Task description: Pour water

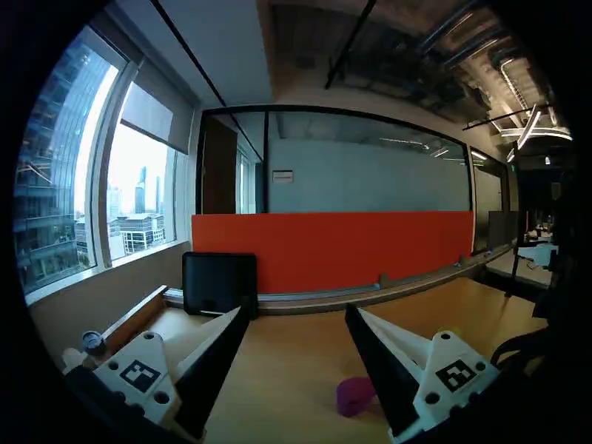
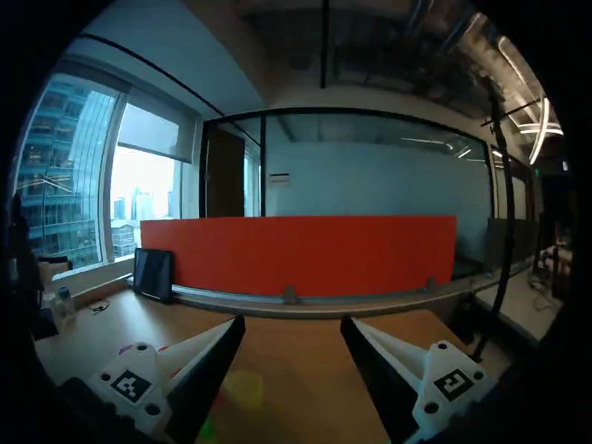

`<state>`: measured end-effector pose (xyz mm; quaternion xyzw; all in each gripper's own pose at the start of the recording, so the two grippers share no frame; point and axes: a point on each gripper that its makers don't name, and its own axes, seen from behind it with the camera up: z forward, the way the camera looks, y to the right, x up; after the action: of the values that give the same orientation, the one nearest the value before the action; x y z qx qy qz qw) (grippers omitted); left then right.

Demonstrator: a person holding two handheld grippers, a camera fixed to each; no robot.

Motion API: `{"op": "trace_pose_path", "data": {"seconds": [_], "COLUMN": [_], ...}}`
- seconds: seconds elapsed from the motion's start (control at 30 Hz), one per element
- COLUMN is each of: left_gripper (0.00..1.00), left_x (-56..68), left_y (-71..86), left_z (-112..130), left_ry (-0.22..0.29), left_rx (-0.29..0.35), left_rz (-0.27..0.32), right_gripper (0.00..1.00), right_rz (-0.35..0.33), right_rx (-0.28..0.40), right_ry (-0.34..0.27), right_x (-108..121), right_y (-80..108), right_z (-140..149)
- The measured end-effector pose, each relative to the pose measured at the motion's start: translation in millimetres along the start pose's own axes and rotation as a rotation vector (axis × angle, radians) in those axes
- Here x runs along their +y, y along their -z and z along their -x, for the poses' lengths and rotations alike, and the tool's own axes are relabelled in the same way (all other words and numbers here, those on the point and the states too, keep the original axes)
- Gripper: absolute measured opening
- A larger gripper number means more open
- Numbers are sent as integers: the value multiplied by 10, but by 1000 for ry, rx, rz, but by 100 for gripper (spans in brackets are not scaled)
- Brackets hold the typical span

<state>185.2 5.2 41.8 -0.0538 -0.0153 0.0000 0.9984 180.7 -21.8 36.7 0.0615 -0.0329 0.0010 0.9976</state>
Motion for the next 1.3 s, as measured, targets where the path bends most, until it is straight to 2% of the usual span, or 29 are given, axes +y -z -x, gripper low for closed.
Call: {"op": "trace_pose_path", "data": {"seconds": [0.2,0.4,0.57,0.87,1.07,1.3], "left_gripper": [96,96,96,96,96,96], "left_x": [33,31,16,55,227,540], "left_y": [-20,-45,-70,-74,-99,-92], "left_z": [-313,-500,-550,-518,-563,-599], "left_ry": [-25,-34,-19,-30,-24,-21], "left_rx": [12,21,20,1,14,21], "left_rz": [21,27,34,63,152,291], "right_gripper": [100,100,100,100,100,100], "right_rz": [-9,-11,-28,-65,-142,-295], "right_rx": [14,6,20,8,6,-8], "right_ry": [23,37,49,37,32,7], "right_x": [-37,-65,-140,-184,-273,-505], "right_y": [-12,-33,-24,-31,2,133], "right_z": [-305,-492,-565,-535,-536,-510]}}
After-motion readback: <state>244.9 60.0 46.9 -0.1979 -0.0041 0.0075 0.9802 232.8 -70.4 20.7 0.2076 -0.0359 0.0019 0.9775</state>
